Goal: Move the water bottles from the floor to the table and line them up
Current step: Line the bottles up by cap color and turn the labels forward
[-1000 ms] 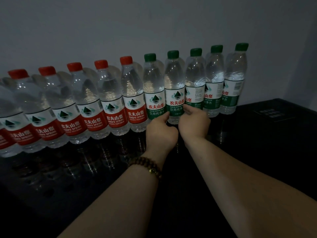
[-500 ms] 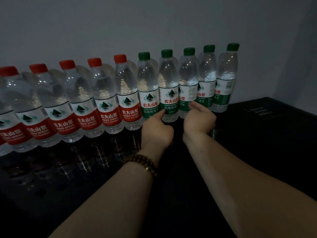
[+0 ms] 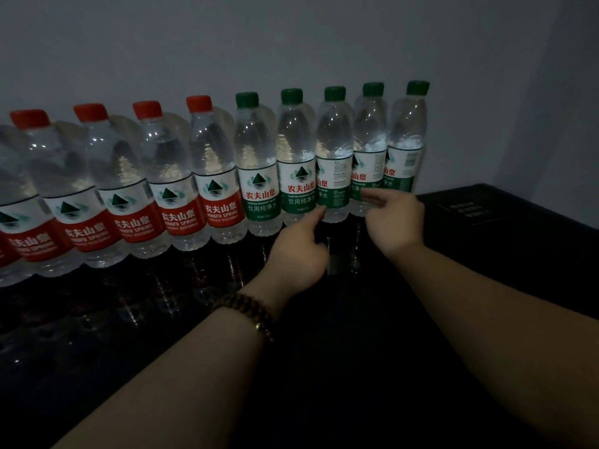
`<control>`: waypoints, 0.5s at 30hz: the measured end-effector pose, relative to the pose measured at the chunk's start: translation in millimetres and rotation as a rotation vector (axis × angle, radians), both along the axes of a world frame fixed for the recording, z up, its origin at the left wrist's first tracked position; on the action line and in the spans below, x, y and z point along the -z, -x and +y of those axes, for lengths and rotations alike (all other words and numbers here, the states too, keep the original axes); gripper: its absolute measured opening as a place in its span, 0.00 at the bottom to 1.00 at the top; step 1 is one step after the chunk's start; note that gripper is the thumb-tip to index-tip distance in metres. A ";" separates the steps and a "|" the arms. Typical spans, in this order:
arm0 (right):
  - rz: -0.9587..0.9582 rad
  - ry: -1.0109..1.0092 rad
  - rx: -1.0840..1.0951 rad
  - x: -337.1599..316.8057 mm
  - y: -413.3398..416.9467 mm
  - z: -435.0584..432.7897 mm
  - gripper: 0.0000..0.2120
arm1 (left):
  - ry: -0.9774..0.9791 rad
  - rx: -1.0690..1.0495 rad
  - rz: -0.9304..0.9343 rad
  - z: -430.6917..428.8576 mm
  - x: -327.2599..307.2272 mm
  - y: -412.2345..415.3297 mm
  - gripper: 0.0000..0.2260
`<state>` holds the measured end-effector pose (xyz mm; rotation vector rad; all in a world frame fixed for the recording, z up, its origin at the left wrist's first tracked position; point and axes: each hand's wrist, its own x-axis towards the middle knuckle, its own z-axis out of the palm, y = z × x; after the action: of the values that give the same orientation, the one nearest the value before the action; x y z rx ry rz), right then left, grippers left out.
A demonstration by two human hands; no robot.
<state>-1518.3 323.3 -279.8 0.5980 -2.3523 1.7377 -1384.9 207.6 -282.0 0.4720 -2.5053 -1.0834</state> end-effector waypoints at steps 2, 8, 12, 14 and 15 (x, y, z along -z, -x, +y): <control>0.033 -0.038 -0.089 3.2 -2.2 -5.4 0.24 | 0.063 -0.008 -0.019 3.2 -0.5 0.9 0.32; 0.067 -0.079 -0.156 5.8 4.9 -11.8 0.27 | 0.193 -0.122 -0.198 25.6 -11.6 18.5 0.17; 0.048 -0.060 -0.182 9.0 6.4 -12.1 0.27 | 0.137 -0.211 -0.064 30.0 -3.5 20.5 0.23; 0.039 -0.042 -0.198 11.1 10.0 -14.4 0.27 | 0.062 -0.225 0.023 24.0 -2.1 20.9 0.28; 0.035 -0.032 -0.209 12.5 11.6 -15.3 0.28 | 0.018 -0.226 0.061 20.9 -3.0 22.5 0.29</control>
<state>-1529.9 308.0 -292.2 0.9013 -2.3719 1.7569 -1407.3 228.4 -278.9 0.6875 -2.3393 -0.9719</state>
